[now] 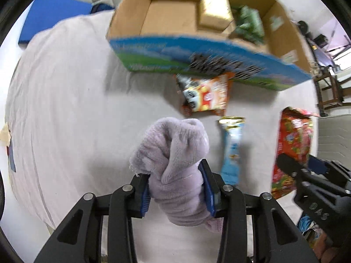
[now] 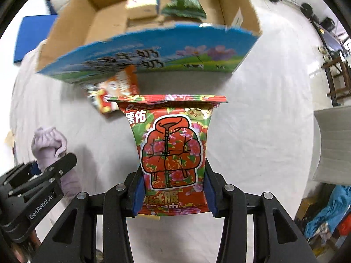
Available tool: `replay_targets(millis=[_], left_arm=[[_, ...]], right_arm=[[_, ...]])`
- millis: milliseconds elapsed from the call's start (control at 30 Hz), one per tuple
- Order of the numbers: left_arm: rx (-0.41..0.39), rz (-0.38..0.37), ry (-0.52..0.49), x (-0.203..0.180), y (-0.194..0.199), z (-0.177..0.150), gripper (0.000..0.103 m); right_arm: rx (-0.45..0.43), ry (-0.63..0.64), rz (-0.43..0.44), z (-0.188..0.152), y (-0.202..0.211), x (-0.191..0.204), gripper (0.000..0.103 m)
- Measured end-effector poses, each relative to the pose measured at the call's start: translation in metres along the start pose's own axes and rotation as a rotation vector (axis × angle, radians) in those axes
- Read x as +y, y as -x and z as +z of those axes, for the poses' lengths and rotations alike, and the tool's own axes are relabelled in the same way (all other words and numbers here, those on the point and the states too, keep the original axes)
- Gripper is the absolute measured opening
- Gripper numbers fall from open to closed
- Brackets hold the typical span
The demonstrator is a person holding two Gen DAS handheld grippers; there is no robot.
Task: Organize soft objects
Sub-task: 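Release lavender cloth into box with left gripper while right releases red bag inside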
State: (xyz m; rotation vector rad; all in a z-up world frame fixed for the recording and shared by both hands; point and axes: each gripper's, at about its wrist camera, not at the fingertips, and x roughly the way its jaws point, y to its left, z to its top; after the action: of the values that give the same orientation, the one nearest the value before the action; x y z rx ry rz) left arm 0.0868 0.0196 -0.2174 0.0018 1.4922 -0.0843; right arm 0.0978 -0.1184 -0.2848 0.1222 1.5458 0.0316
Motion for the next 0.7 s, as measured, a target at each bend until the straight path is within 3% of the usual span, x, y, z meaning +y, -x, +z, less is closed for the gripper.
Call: replay_targets(millis=[133,333,700], left_arm=[[-0.061,-0.015,-0.033,-0.014,0.037,-0.006,0.036],[-0.134,-0.040,-0.046,-0.001,0.069,0.006,0.036],[-0.230,-0.073,-0.053,-0.004,0.098,0.059,0.036]], right_arm=[[-0.037,0.021,0.018,-0.007,0.041,-0.018,0.048],[-0.090,0.027,0.057,-0.004,0.078,-0.015,0.048],[-0.182,0.027,0.124,0.017,0.135,-0.011,0.048]])
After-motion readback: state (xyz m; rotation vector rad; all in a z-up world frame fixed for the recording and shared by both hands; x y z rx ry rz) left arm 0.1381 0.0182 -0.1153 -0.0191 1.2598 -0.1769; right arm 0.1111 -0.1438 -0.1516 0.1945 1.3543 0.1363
